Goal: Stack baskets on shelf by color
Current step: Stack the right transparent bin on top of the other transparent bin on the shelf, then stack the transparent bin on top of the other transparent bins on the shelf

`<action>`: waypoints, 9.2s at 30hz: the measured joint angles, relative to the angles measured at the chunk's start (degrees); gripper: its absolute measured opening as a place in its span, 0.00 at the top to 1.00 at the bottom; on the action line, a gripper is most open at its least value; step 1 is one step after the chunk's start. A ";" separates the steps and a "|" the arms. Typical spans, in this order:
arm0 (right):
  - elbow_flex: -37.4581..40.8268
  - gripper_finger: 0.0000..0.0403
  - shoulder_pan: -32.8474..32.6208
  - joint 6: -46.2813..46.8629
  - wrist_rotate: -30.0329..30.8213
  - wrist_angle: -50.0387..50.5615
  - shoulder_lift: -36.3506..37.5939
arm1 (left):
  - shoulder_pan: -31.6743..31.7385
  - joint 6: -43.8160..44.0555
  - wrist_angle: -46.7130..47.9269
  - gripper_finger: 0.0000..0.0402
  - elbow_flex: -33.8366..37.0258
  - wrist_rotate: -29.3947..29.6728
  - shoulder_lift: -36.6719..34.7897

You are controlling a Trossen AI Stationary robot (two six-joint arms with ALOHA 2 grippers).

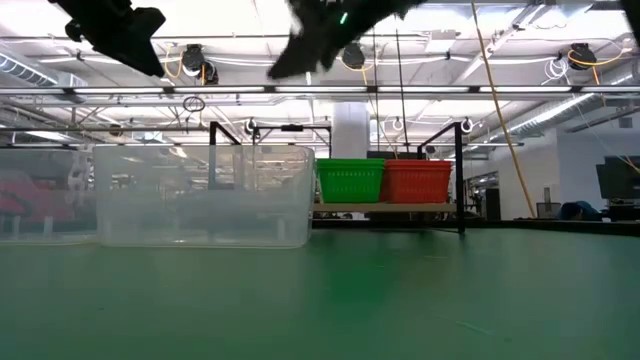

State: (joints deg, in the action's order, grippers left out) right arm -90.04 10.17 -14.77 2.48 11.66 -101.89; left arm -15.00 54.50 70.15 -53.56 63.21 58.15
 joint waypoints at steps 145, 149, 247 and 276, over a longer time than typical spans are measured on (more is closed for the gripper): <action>-30.31 1.00 2.33 -11.04 11.60 23.55 -14.60 | 3.80 -15.13 -11.34 0.68 4.21 10.76 -15.84; -30.33 1.00 3.92 -7.24 6.64 25.58 -15.18 | 5.93 -15.62 -10.29 0.68 5.77 6.38 -15.83; -24.20 0.76 -10.23 -38.42 -15.64 -7.10 -37.42 | 10.54 -30.17 -19.92 0.68 5.77 3.69 -18.42; -23.89 0.87 -14.53 0.56 -21.79 23.60 -24.46 | 10.54 -31.33 -20.78 0.68 5.79 0.85 -18.43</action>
State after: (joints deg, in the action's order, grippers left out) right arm -113.93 -4.36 -14.22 -19.31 35.26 -126.35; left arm -4.47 23.17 49.37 -47.77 64.06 39.72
